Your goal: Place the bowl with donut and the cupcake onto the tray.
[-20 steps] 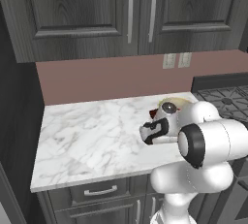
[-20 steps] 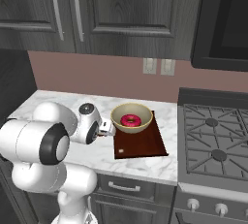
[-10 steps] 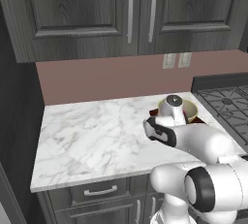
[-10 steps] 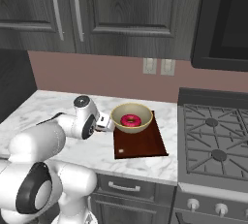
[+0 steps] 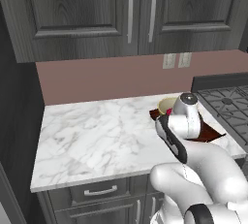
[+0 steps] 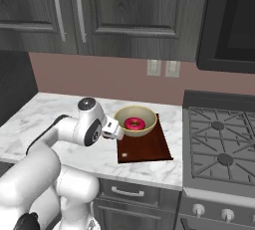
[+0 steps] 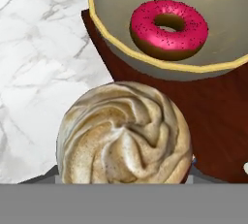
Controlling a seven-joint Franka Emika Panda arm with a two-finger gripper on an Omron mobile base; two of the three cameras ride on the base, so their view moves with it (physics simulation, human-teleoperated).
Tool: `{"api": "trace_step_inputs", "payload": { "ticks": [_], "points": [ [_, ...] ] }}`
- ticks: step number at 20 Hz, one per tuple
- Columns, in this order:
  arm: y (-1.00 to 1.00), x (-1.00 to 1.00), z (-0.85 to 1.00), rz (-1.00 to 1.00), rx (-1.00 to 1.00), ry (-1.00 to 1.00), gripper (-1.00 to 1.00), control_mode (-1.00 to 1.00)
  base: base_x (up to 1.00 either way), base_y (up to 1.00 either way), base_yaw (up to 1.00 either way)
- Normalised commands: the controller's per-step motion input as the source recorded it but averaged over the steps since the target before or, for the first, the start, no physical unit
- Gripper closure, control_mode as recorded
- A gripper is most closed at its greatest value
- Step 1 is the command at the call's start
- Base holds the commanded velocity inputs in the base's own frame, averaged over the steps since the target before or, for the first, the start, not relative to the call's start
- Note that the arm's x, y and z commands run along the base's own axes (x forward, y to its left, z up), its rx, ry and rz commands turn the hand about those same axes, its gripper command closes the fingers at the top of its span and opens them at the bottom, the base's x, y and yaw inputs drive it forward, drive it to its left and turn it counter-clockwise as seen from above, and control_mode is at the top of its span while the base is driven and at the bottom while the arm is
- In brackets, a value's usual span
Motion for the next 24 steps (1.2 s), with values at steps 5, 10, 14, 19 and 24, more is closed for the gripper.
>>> {"api": "trace_step_inputs", "payload": {
  "ticks": [5,10,14,19,24],
  "points": [
    [-0.54,-0.29,-0.01,-0.07,-0.02,0.0,1.0,-1.0,0.0,0.0,0.0],
    [-0.57,-0.04,-0.09,-0.03,-0.03,0.0,1.0,-1.0,0.0,0.0,0.0],
    [-0.38,0.07,-0.13,0.0,-0.03,0.0,1.0,-1.0,0.0,0.0,0.0],
    [-0.04,0.21,-0.2,0.02,-0.02,0.0,1.0,-1.0,0.0,0.0,0.0],
    [0.0,0.15,-0.24,0.03,-0.01,0.0,1.0,-1.0,0.0,0.0,0.0]
  ]
}}
